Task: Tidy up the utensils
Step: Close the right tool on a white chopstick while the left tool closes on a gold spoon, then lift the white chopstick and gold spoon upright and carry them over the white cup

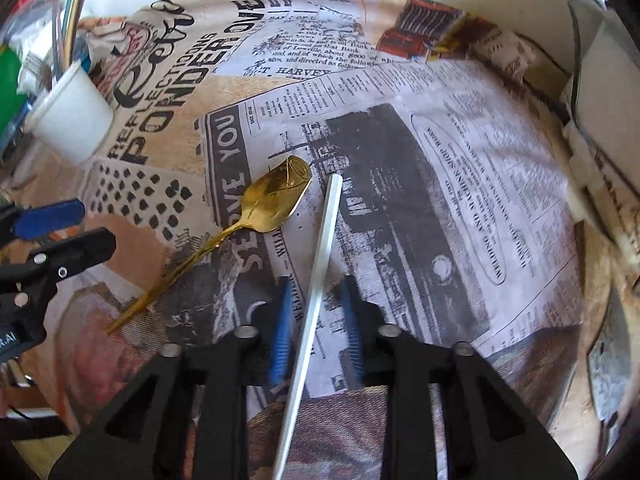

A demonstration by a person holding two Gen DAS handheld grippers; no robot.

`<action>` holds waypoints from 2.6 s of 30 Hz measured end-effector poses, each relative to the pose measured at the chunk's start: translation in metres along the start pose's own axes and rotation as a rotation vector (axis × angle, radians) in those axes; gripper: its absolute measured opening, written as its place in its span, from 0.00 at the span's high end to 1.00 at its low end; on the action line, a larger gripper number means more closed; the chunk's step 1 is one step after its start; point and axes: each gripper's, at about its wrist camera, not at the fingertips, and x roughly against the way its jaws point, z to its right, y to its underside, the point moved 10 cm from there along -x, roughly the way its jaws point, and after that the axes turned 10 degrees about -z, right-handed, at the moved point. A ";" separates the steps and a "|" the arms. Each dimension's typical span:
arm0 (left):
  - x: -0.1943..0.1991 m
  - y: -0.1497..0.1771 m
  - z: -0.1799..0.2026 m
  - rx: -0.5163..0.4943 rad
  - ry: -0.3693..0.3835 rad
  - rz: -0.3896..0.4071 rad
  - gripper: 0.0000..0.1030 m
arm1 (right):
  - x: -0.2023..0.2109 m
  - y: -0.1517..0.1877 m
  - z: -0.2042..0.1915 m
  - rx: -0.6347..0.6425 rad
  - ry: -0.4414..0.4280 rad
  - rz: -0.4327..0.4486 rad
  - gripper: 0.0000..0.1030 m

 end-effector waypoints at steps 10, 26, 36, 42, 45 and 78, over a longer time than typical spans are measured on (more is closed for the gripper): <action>-0.021 -0.016 0.044 -0.088 0.074 -0.048 0.51 | 0.005 0.005 0.016 -0.049 -0.098 -0.019 0.94; -0.050 -0.052 0.089 -0.216 0.036 -0.079 0.51 | 0.047 0.011 0.055 -0.186 -0.170 0.081 0.94; -0.057 -0.062 0.096 -0.300 -0.038 -0.053 0.53 | 0.067 0.007 0.062 -0.216 -0.179 0.133 0.94; -0.061 -0.074 0.099 -0.306 -0.030 -0.053 0.68 | 0.081 0.005 0.063 -0.227 -0.177 0.169 0.94; -0.061 -0.072 0.098 -0.313 -0.031 -0.066 0.68 | 0.088 0.005 0.063 -0.232 -0.175 0.189 0.94; 0.135 -0.013 0.013 -0.088 0.032 0.323 0.69 | 0.173 -0.020 -0.008 -0.102 -0.161 0.388 0.94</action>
